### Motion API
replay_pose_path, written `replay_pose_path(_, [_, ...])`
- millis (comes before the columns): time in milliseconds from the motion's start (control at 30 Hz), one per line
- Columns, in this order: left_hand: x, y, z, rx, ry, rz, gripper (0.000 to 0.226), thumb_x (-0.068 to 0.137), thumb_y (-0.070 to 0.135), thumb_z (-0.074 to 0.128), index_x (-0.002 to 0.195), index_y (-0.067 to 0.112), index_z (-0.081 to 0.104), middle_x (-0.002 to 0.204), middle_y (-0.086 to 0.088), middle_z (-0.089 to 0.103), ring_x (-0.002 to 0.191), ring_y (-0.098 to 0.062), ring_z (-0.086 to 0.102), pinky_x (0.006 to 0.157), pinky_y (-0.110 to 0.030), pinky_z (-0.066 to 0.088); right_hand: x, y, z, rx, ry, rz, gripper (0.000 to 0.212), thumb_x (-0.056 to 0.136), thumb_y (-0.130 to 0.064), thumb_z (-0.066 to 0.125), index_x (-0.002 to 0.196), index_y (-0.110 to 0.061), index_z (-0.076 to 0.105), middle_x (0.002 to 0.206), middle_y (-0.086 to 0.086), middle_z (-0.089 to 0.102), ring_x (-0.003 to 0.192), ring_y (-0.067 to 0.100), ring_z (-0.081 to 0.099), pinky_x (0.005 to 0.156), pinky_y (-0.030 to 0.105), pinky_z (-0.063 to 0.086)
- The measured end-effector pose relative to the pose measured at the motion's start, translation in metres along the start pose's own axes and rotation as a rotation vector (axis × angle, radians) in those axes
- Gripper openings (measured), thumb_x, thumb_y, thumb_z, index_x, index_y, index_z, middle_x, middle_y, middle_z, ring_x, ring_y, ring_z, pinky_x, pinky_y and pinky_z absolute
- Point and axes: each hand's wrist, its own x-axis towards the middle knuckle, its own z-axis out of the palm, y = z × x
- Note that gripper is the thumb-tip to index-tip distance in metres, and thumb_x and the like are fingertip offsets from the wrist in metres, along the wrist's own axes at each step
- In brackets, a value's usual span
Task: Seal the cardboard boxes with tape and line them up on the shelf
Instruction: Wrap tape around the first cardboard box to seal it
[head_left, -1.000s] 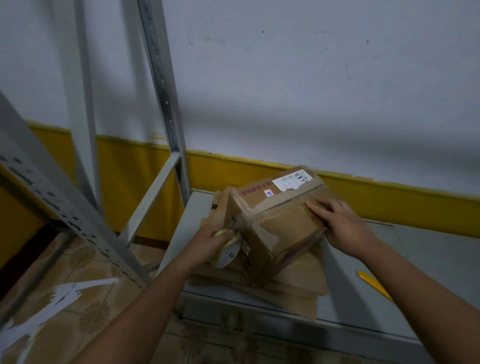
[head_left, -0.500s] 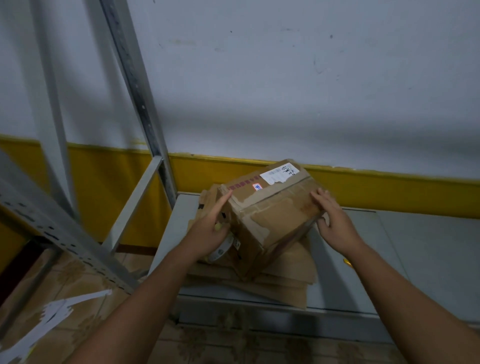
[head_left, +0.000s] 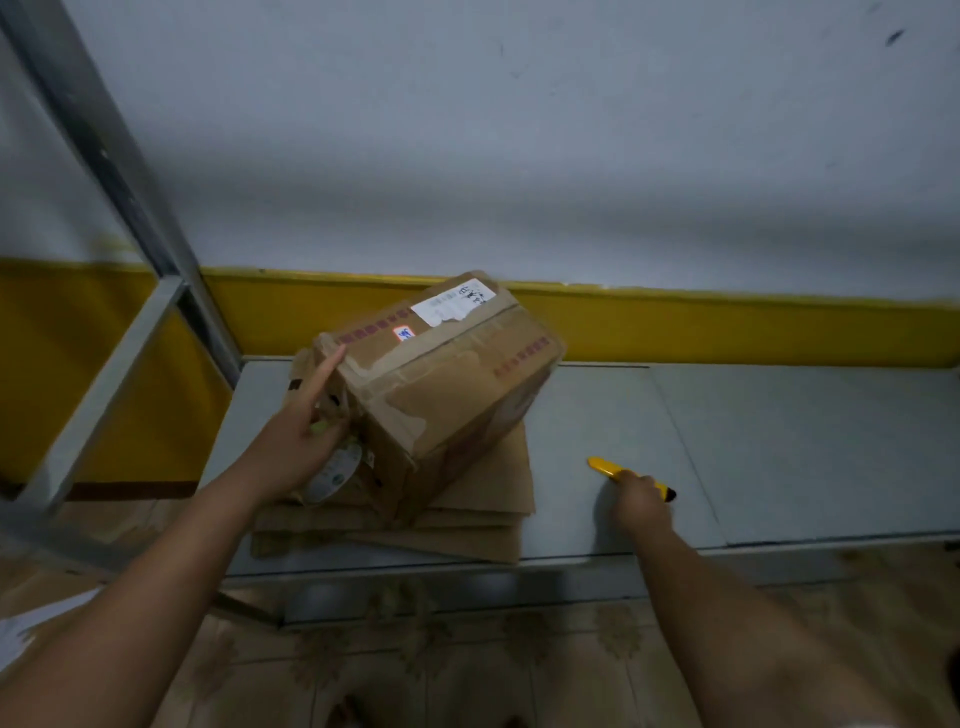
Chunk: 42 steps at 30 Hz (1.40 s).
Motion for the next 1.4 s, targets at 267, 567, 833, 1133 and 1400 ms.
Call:
replay_pose_path(267, [0.009,-0.001,0.017,0.029,0.021,-0.003,0.079,0.104,0.027,0.064,0.163,0.053,0.018,0.163,0.021,0.027,0.148,-0.011,0.037,0.107,-0.028,0.039,0.003,0.005,0.003,-0.024,0.017,0.050,0.043,0.105,-0.019,0.033,0.146,-0.026,0.042,0.144,0.010,0.044,0.138,0.030,0.037,0.108,0.053,0.034])
replay_pose_path(567, [0.010,0.002,0.018,0.018,0.009,0.016,0.079,0.104,0.027,0.065,0.157,0.062,0.018,0.171,0.015,0.021,0.155,-0.016,0.031,0.112,-0.031,0.039,0.009,0.004,0.009,0.430,0.070,-0.007,0.016,0.099,-0.013,0.053,0.095,-0.003,0.066,0.095,0.022,0.066,0.093,0.044,0.065,0.072,0.038,0.049])
replay_pose_path(833, [0.006,0.001,0.017,0.007,0.014,0.042,0.077,0.103,0.037,0.063,0.161,0.058,0.017,0.171,0.016,0.019,0.154,-0.017,0.033,0.120,-0.041,0.040,-0.062,-0.075,-0.096,1.720,-0.146,-0.086,0.024,0.108,-0.006,0.039,0.114,0.003,0.060,0.109,0.026,0.070,0.063,0.023,0.057,0.053,0.034,0.043])
replay_pose_path(1133, [0.004,0.009,0.012,-0.035,-0.021,0.007,0.080,0.104,0.031,0.064,0.158,0.063,0.015,0.158,0.023,0.027,0.144,-0.008,0.042,0.116,-0.035,0.042,-0.141,-0.125,-0.134,1.288,-0.267,-0.600,0.029,0.109,-0.019,0.048,0.110,-0.004,0.072,0.067,0.004,0.059,0.057,0.015,0.042,0.049,0.022,0.034])
replay_pose_path(1400, [0.003,0.011,-0.004,-0.027,-0.076,-0.020,0.082,0.103,0.027,0.068,0.158,0.061,0.020,0.162,0.016,0.038,0.140,-0.006,0.050,0.108,-0.022,0.048,-0.193,-0.165,-0.125,0.859,0.002,-0.614,0.036,0.097,-0.034,0.068,0.066,-0.017,0.071,0.060,-0.006,0.068,0.057,0.002,0.057,0.059,0.025,0.041])
